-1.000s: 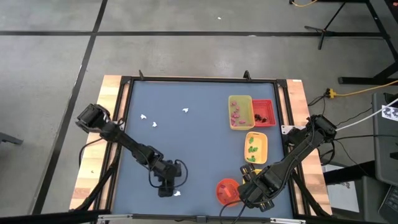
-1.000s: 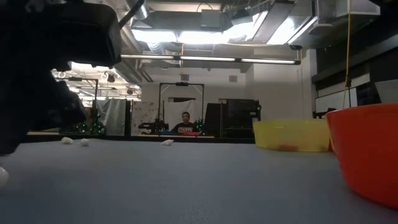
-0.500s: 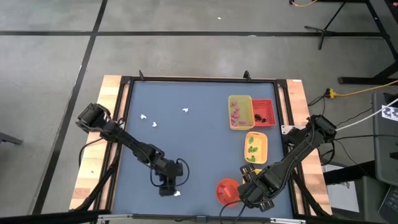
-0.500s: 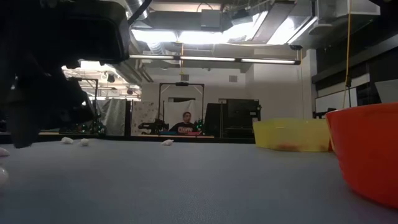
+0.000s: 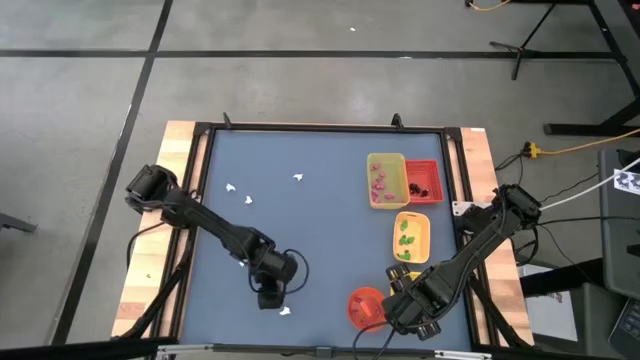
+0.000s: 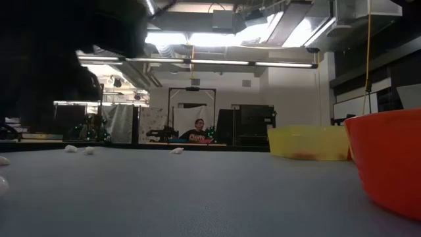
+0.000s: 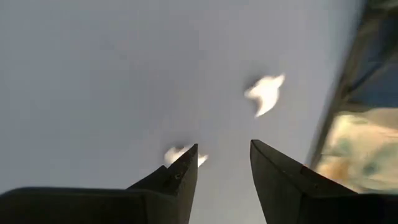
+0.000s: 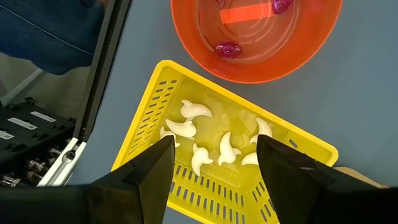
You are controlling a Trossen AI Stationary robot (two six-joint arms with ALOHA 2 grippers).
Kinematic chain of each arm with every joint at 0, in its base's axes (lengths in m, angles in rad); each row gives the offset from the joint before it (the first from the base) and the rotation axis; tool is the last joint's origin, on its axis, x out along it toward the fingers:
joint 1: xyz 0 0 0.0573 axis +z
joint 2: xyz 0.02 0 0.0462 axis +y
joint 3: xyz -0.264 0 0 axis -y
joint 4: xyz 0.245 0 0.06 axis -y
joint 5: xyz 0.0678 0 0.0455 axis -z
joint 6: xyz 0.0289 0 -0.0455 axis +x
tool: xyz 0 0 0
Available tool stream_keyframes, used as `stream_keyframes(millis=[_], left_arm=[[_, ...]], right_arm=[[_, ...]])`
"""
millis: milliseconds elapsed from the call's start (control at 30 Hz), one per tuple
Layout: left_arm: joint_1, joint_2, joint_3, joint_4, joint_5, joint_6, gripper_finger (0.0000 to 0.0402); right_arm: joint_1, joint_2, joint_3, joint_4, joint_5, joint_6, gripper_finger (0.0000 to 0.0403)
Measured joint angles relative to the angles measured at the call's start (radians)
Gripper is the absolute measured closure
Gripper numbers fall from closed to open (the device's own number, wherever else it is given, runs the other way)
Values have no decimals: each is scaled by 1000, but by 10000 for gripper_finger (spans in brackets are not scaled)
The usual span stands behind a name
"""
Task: Sort Halloween decoration
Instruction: Put the white ghost toy into the yellow box
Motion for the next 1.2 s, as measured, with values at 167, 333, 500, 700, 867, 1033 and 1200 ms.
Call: stream_keyframes(millis=[167,333,500,700,867,1033,1200], left_arm=[[-84,-2,57,-167,-186,25,271],[-193,-2,48,-164,-330,55,271],[-271,3,40,-165,-440,80,271],[-307,52,38,-159,-507,82,271],[-310,110,38,-130,-516,81,271],[-301,121,37,-130,-593,71,271],[-295,121,37,-123,-609,71,271]], right_arm=[[0,0,0,0,0,0,178],[0,0,0,0,0,0,178],[0,0,0,0,0,0,178],[0,0,0,1,0,0,178],[0,0,0,1,0,0,178],[0,0,0,1,0,0,178],[0,0,0,1,0,0,178]])
